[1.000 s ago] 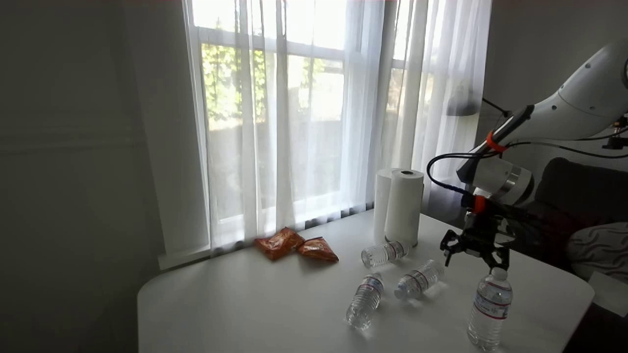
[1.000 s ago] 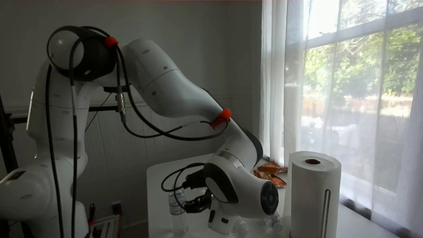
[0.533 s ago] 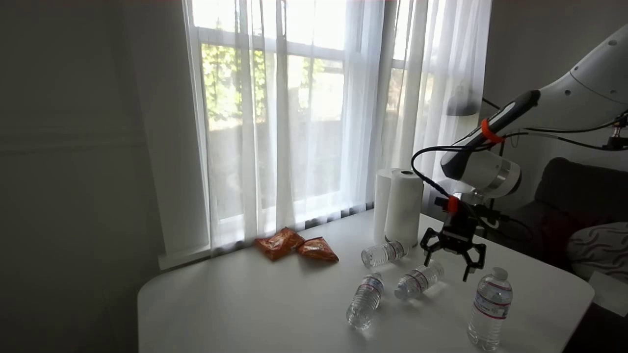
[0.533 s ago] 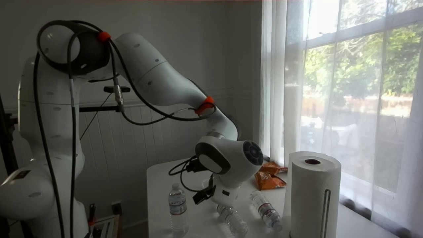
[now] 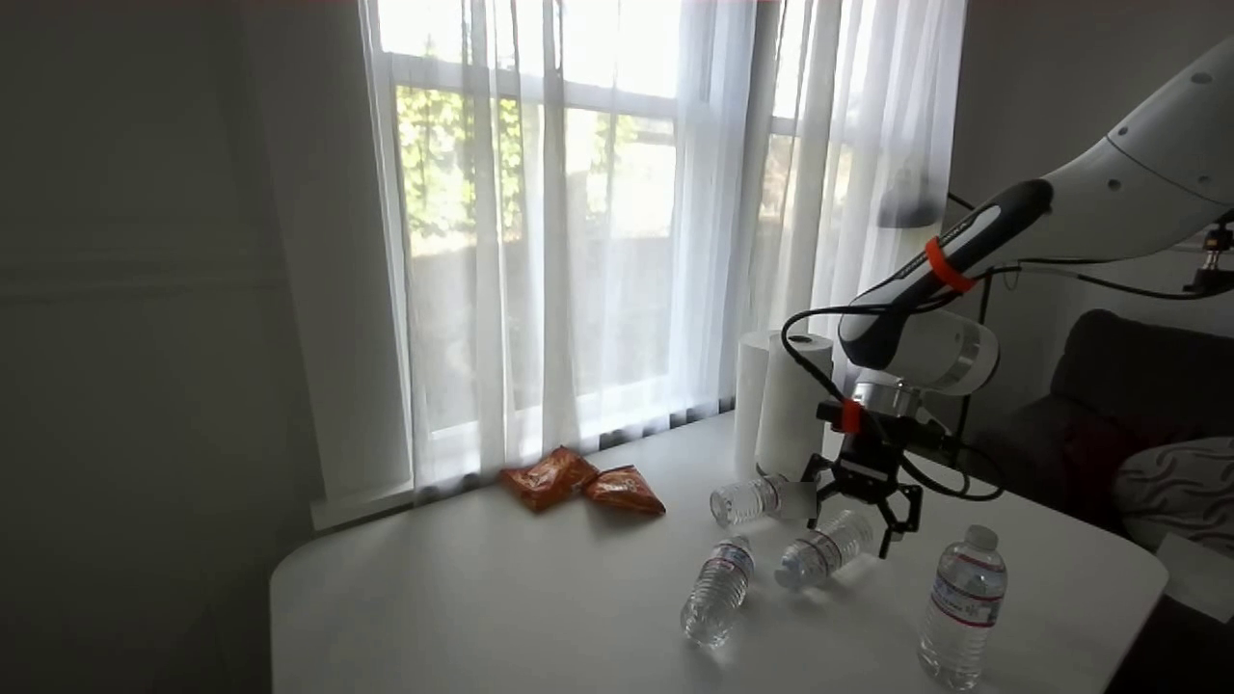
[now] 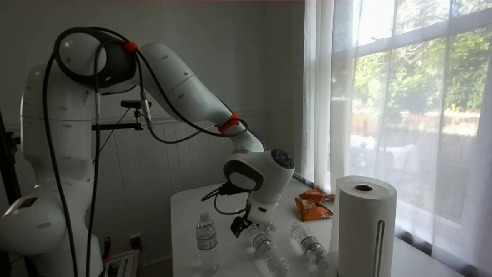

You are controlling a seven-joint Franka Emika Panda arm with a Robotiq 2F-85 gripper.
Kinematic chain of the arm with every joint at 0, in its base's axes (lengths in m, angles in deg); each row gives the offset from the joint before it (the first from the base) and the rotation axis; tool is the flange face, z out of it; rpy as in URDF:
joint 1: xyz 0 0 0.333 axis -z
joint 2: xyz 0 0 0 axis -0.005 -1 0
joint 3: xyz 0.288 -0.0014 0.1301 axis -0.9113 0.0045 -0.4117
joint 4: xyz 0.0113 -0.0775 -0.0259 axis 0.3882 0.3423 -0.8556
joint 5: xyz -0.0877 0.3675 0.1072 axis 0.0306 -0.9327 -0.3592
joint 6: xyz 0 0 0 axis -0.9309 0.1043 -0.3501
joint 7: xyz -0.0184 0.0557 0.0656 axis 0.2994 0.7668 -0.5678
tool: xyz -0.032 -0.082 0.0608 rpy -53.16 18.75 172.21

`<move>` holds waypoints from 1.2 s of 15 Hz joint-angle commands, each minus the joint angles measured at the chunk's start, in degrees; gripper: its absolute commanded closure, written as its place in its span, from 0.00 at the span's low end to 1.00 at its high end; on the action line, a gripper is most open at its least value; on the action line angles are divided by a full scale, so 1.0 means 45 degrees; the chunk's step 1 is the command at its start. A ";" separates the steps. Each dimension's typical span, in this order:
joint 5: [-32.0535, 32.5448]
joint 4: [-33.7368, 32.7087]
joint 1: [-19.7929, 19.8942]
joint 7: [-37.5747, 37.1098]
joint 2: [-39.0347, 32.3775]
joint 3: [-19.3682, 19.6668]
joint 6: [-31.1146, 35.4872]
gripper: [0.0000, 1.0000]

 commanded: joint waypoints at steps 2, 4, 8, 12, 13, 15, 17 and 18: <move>0.0629 0.0116 -0.0234 -0.1066 -0.0130 -0.0463 0.1619 0.00; 0.0966 0.0061 -0.0358 -0.1512 -0.0369 -0.0573 0.2334 0.00; 0.1388 -0.0070 -0.0536 -0.2205 -0.0855 -0.0779 0.3343 0.00; 0.1833 -0.0296 -0.0691 -0.2689 -0.1221 -0.0902 0.3775 0.00; 0.1951 -0.0366 -0.0721 -0.2800 -0.1315 -0.0909 0.3828 0.00; 0.2205 -0.0531 -0.0766 -0.3019 -0.1531 -0.0889 0.3820 0.00; 0.2442 -0.0695 -0.0807 -0.3258 -0.1745 -0.0837 0.3863 0.00; 0.2437 -0.0809 -0.0762 -0.3238 -0.1856 -0.0869 0.3770 0.00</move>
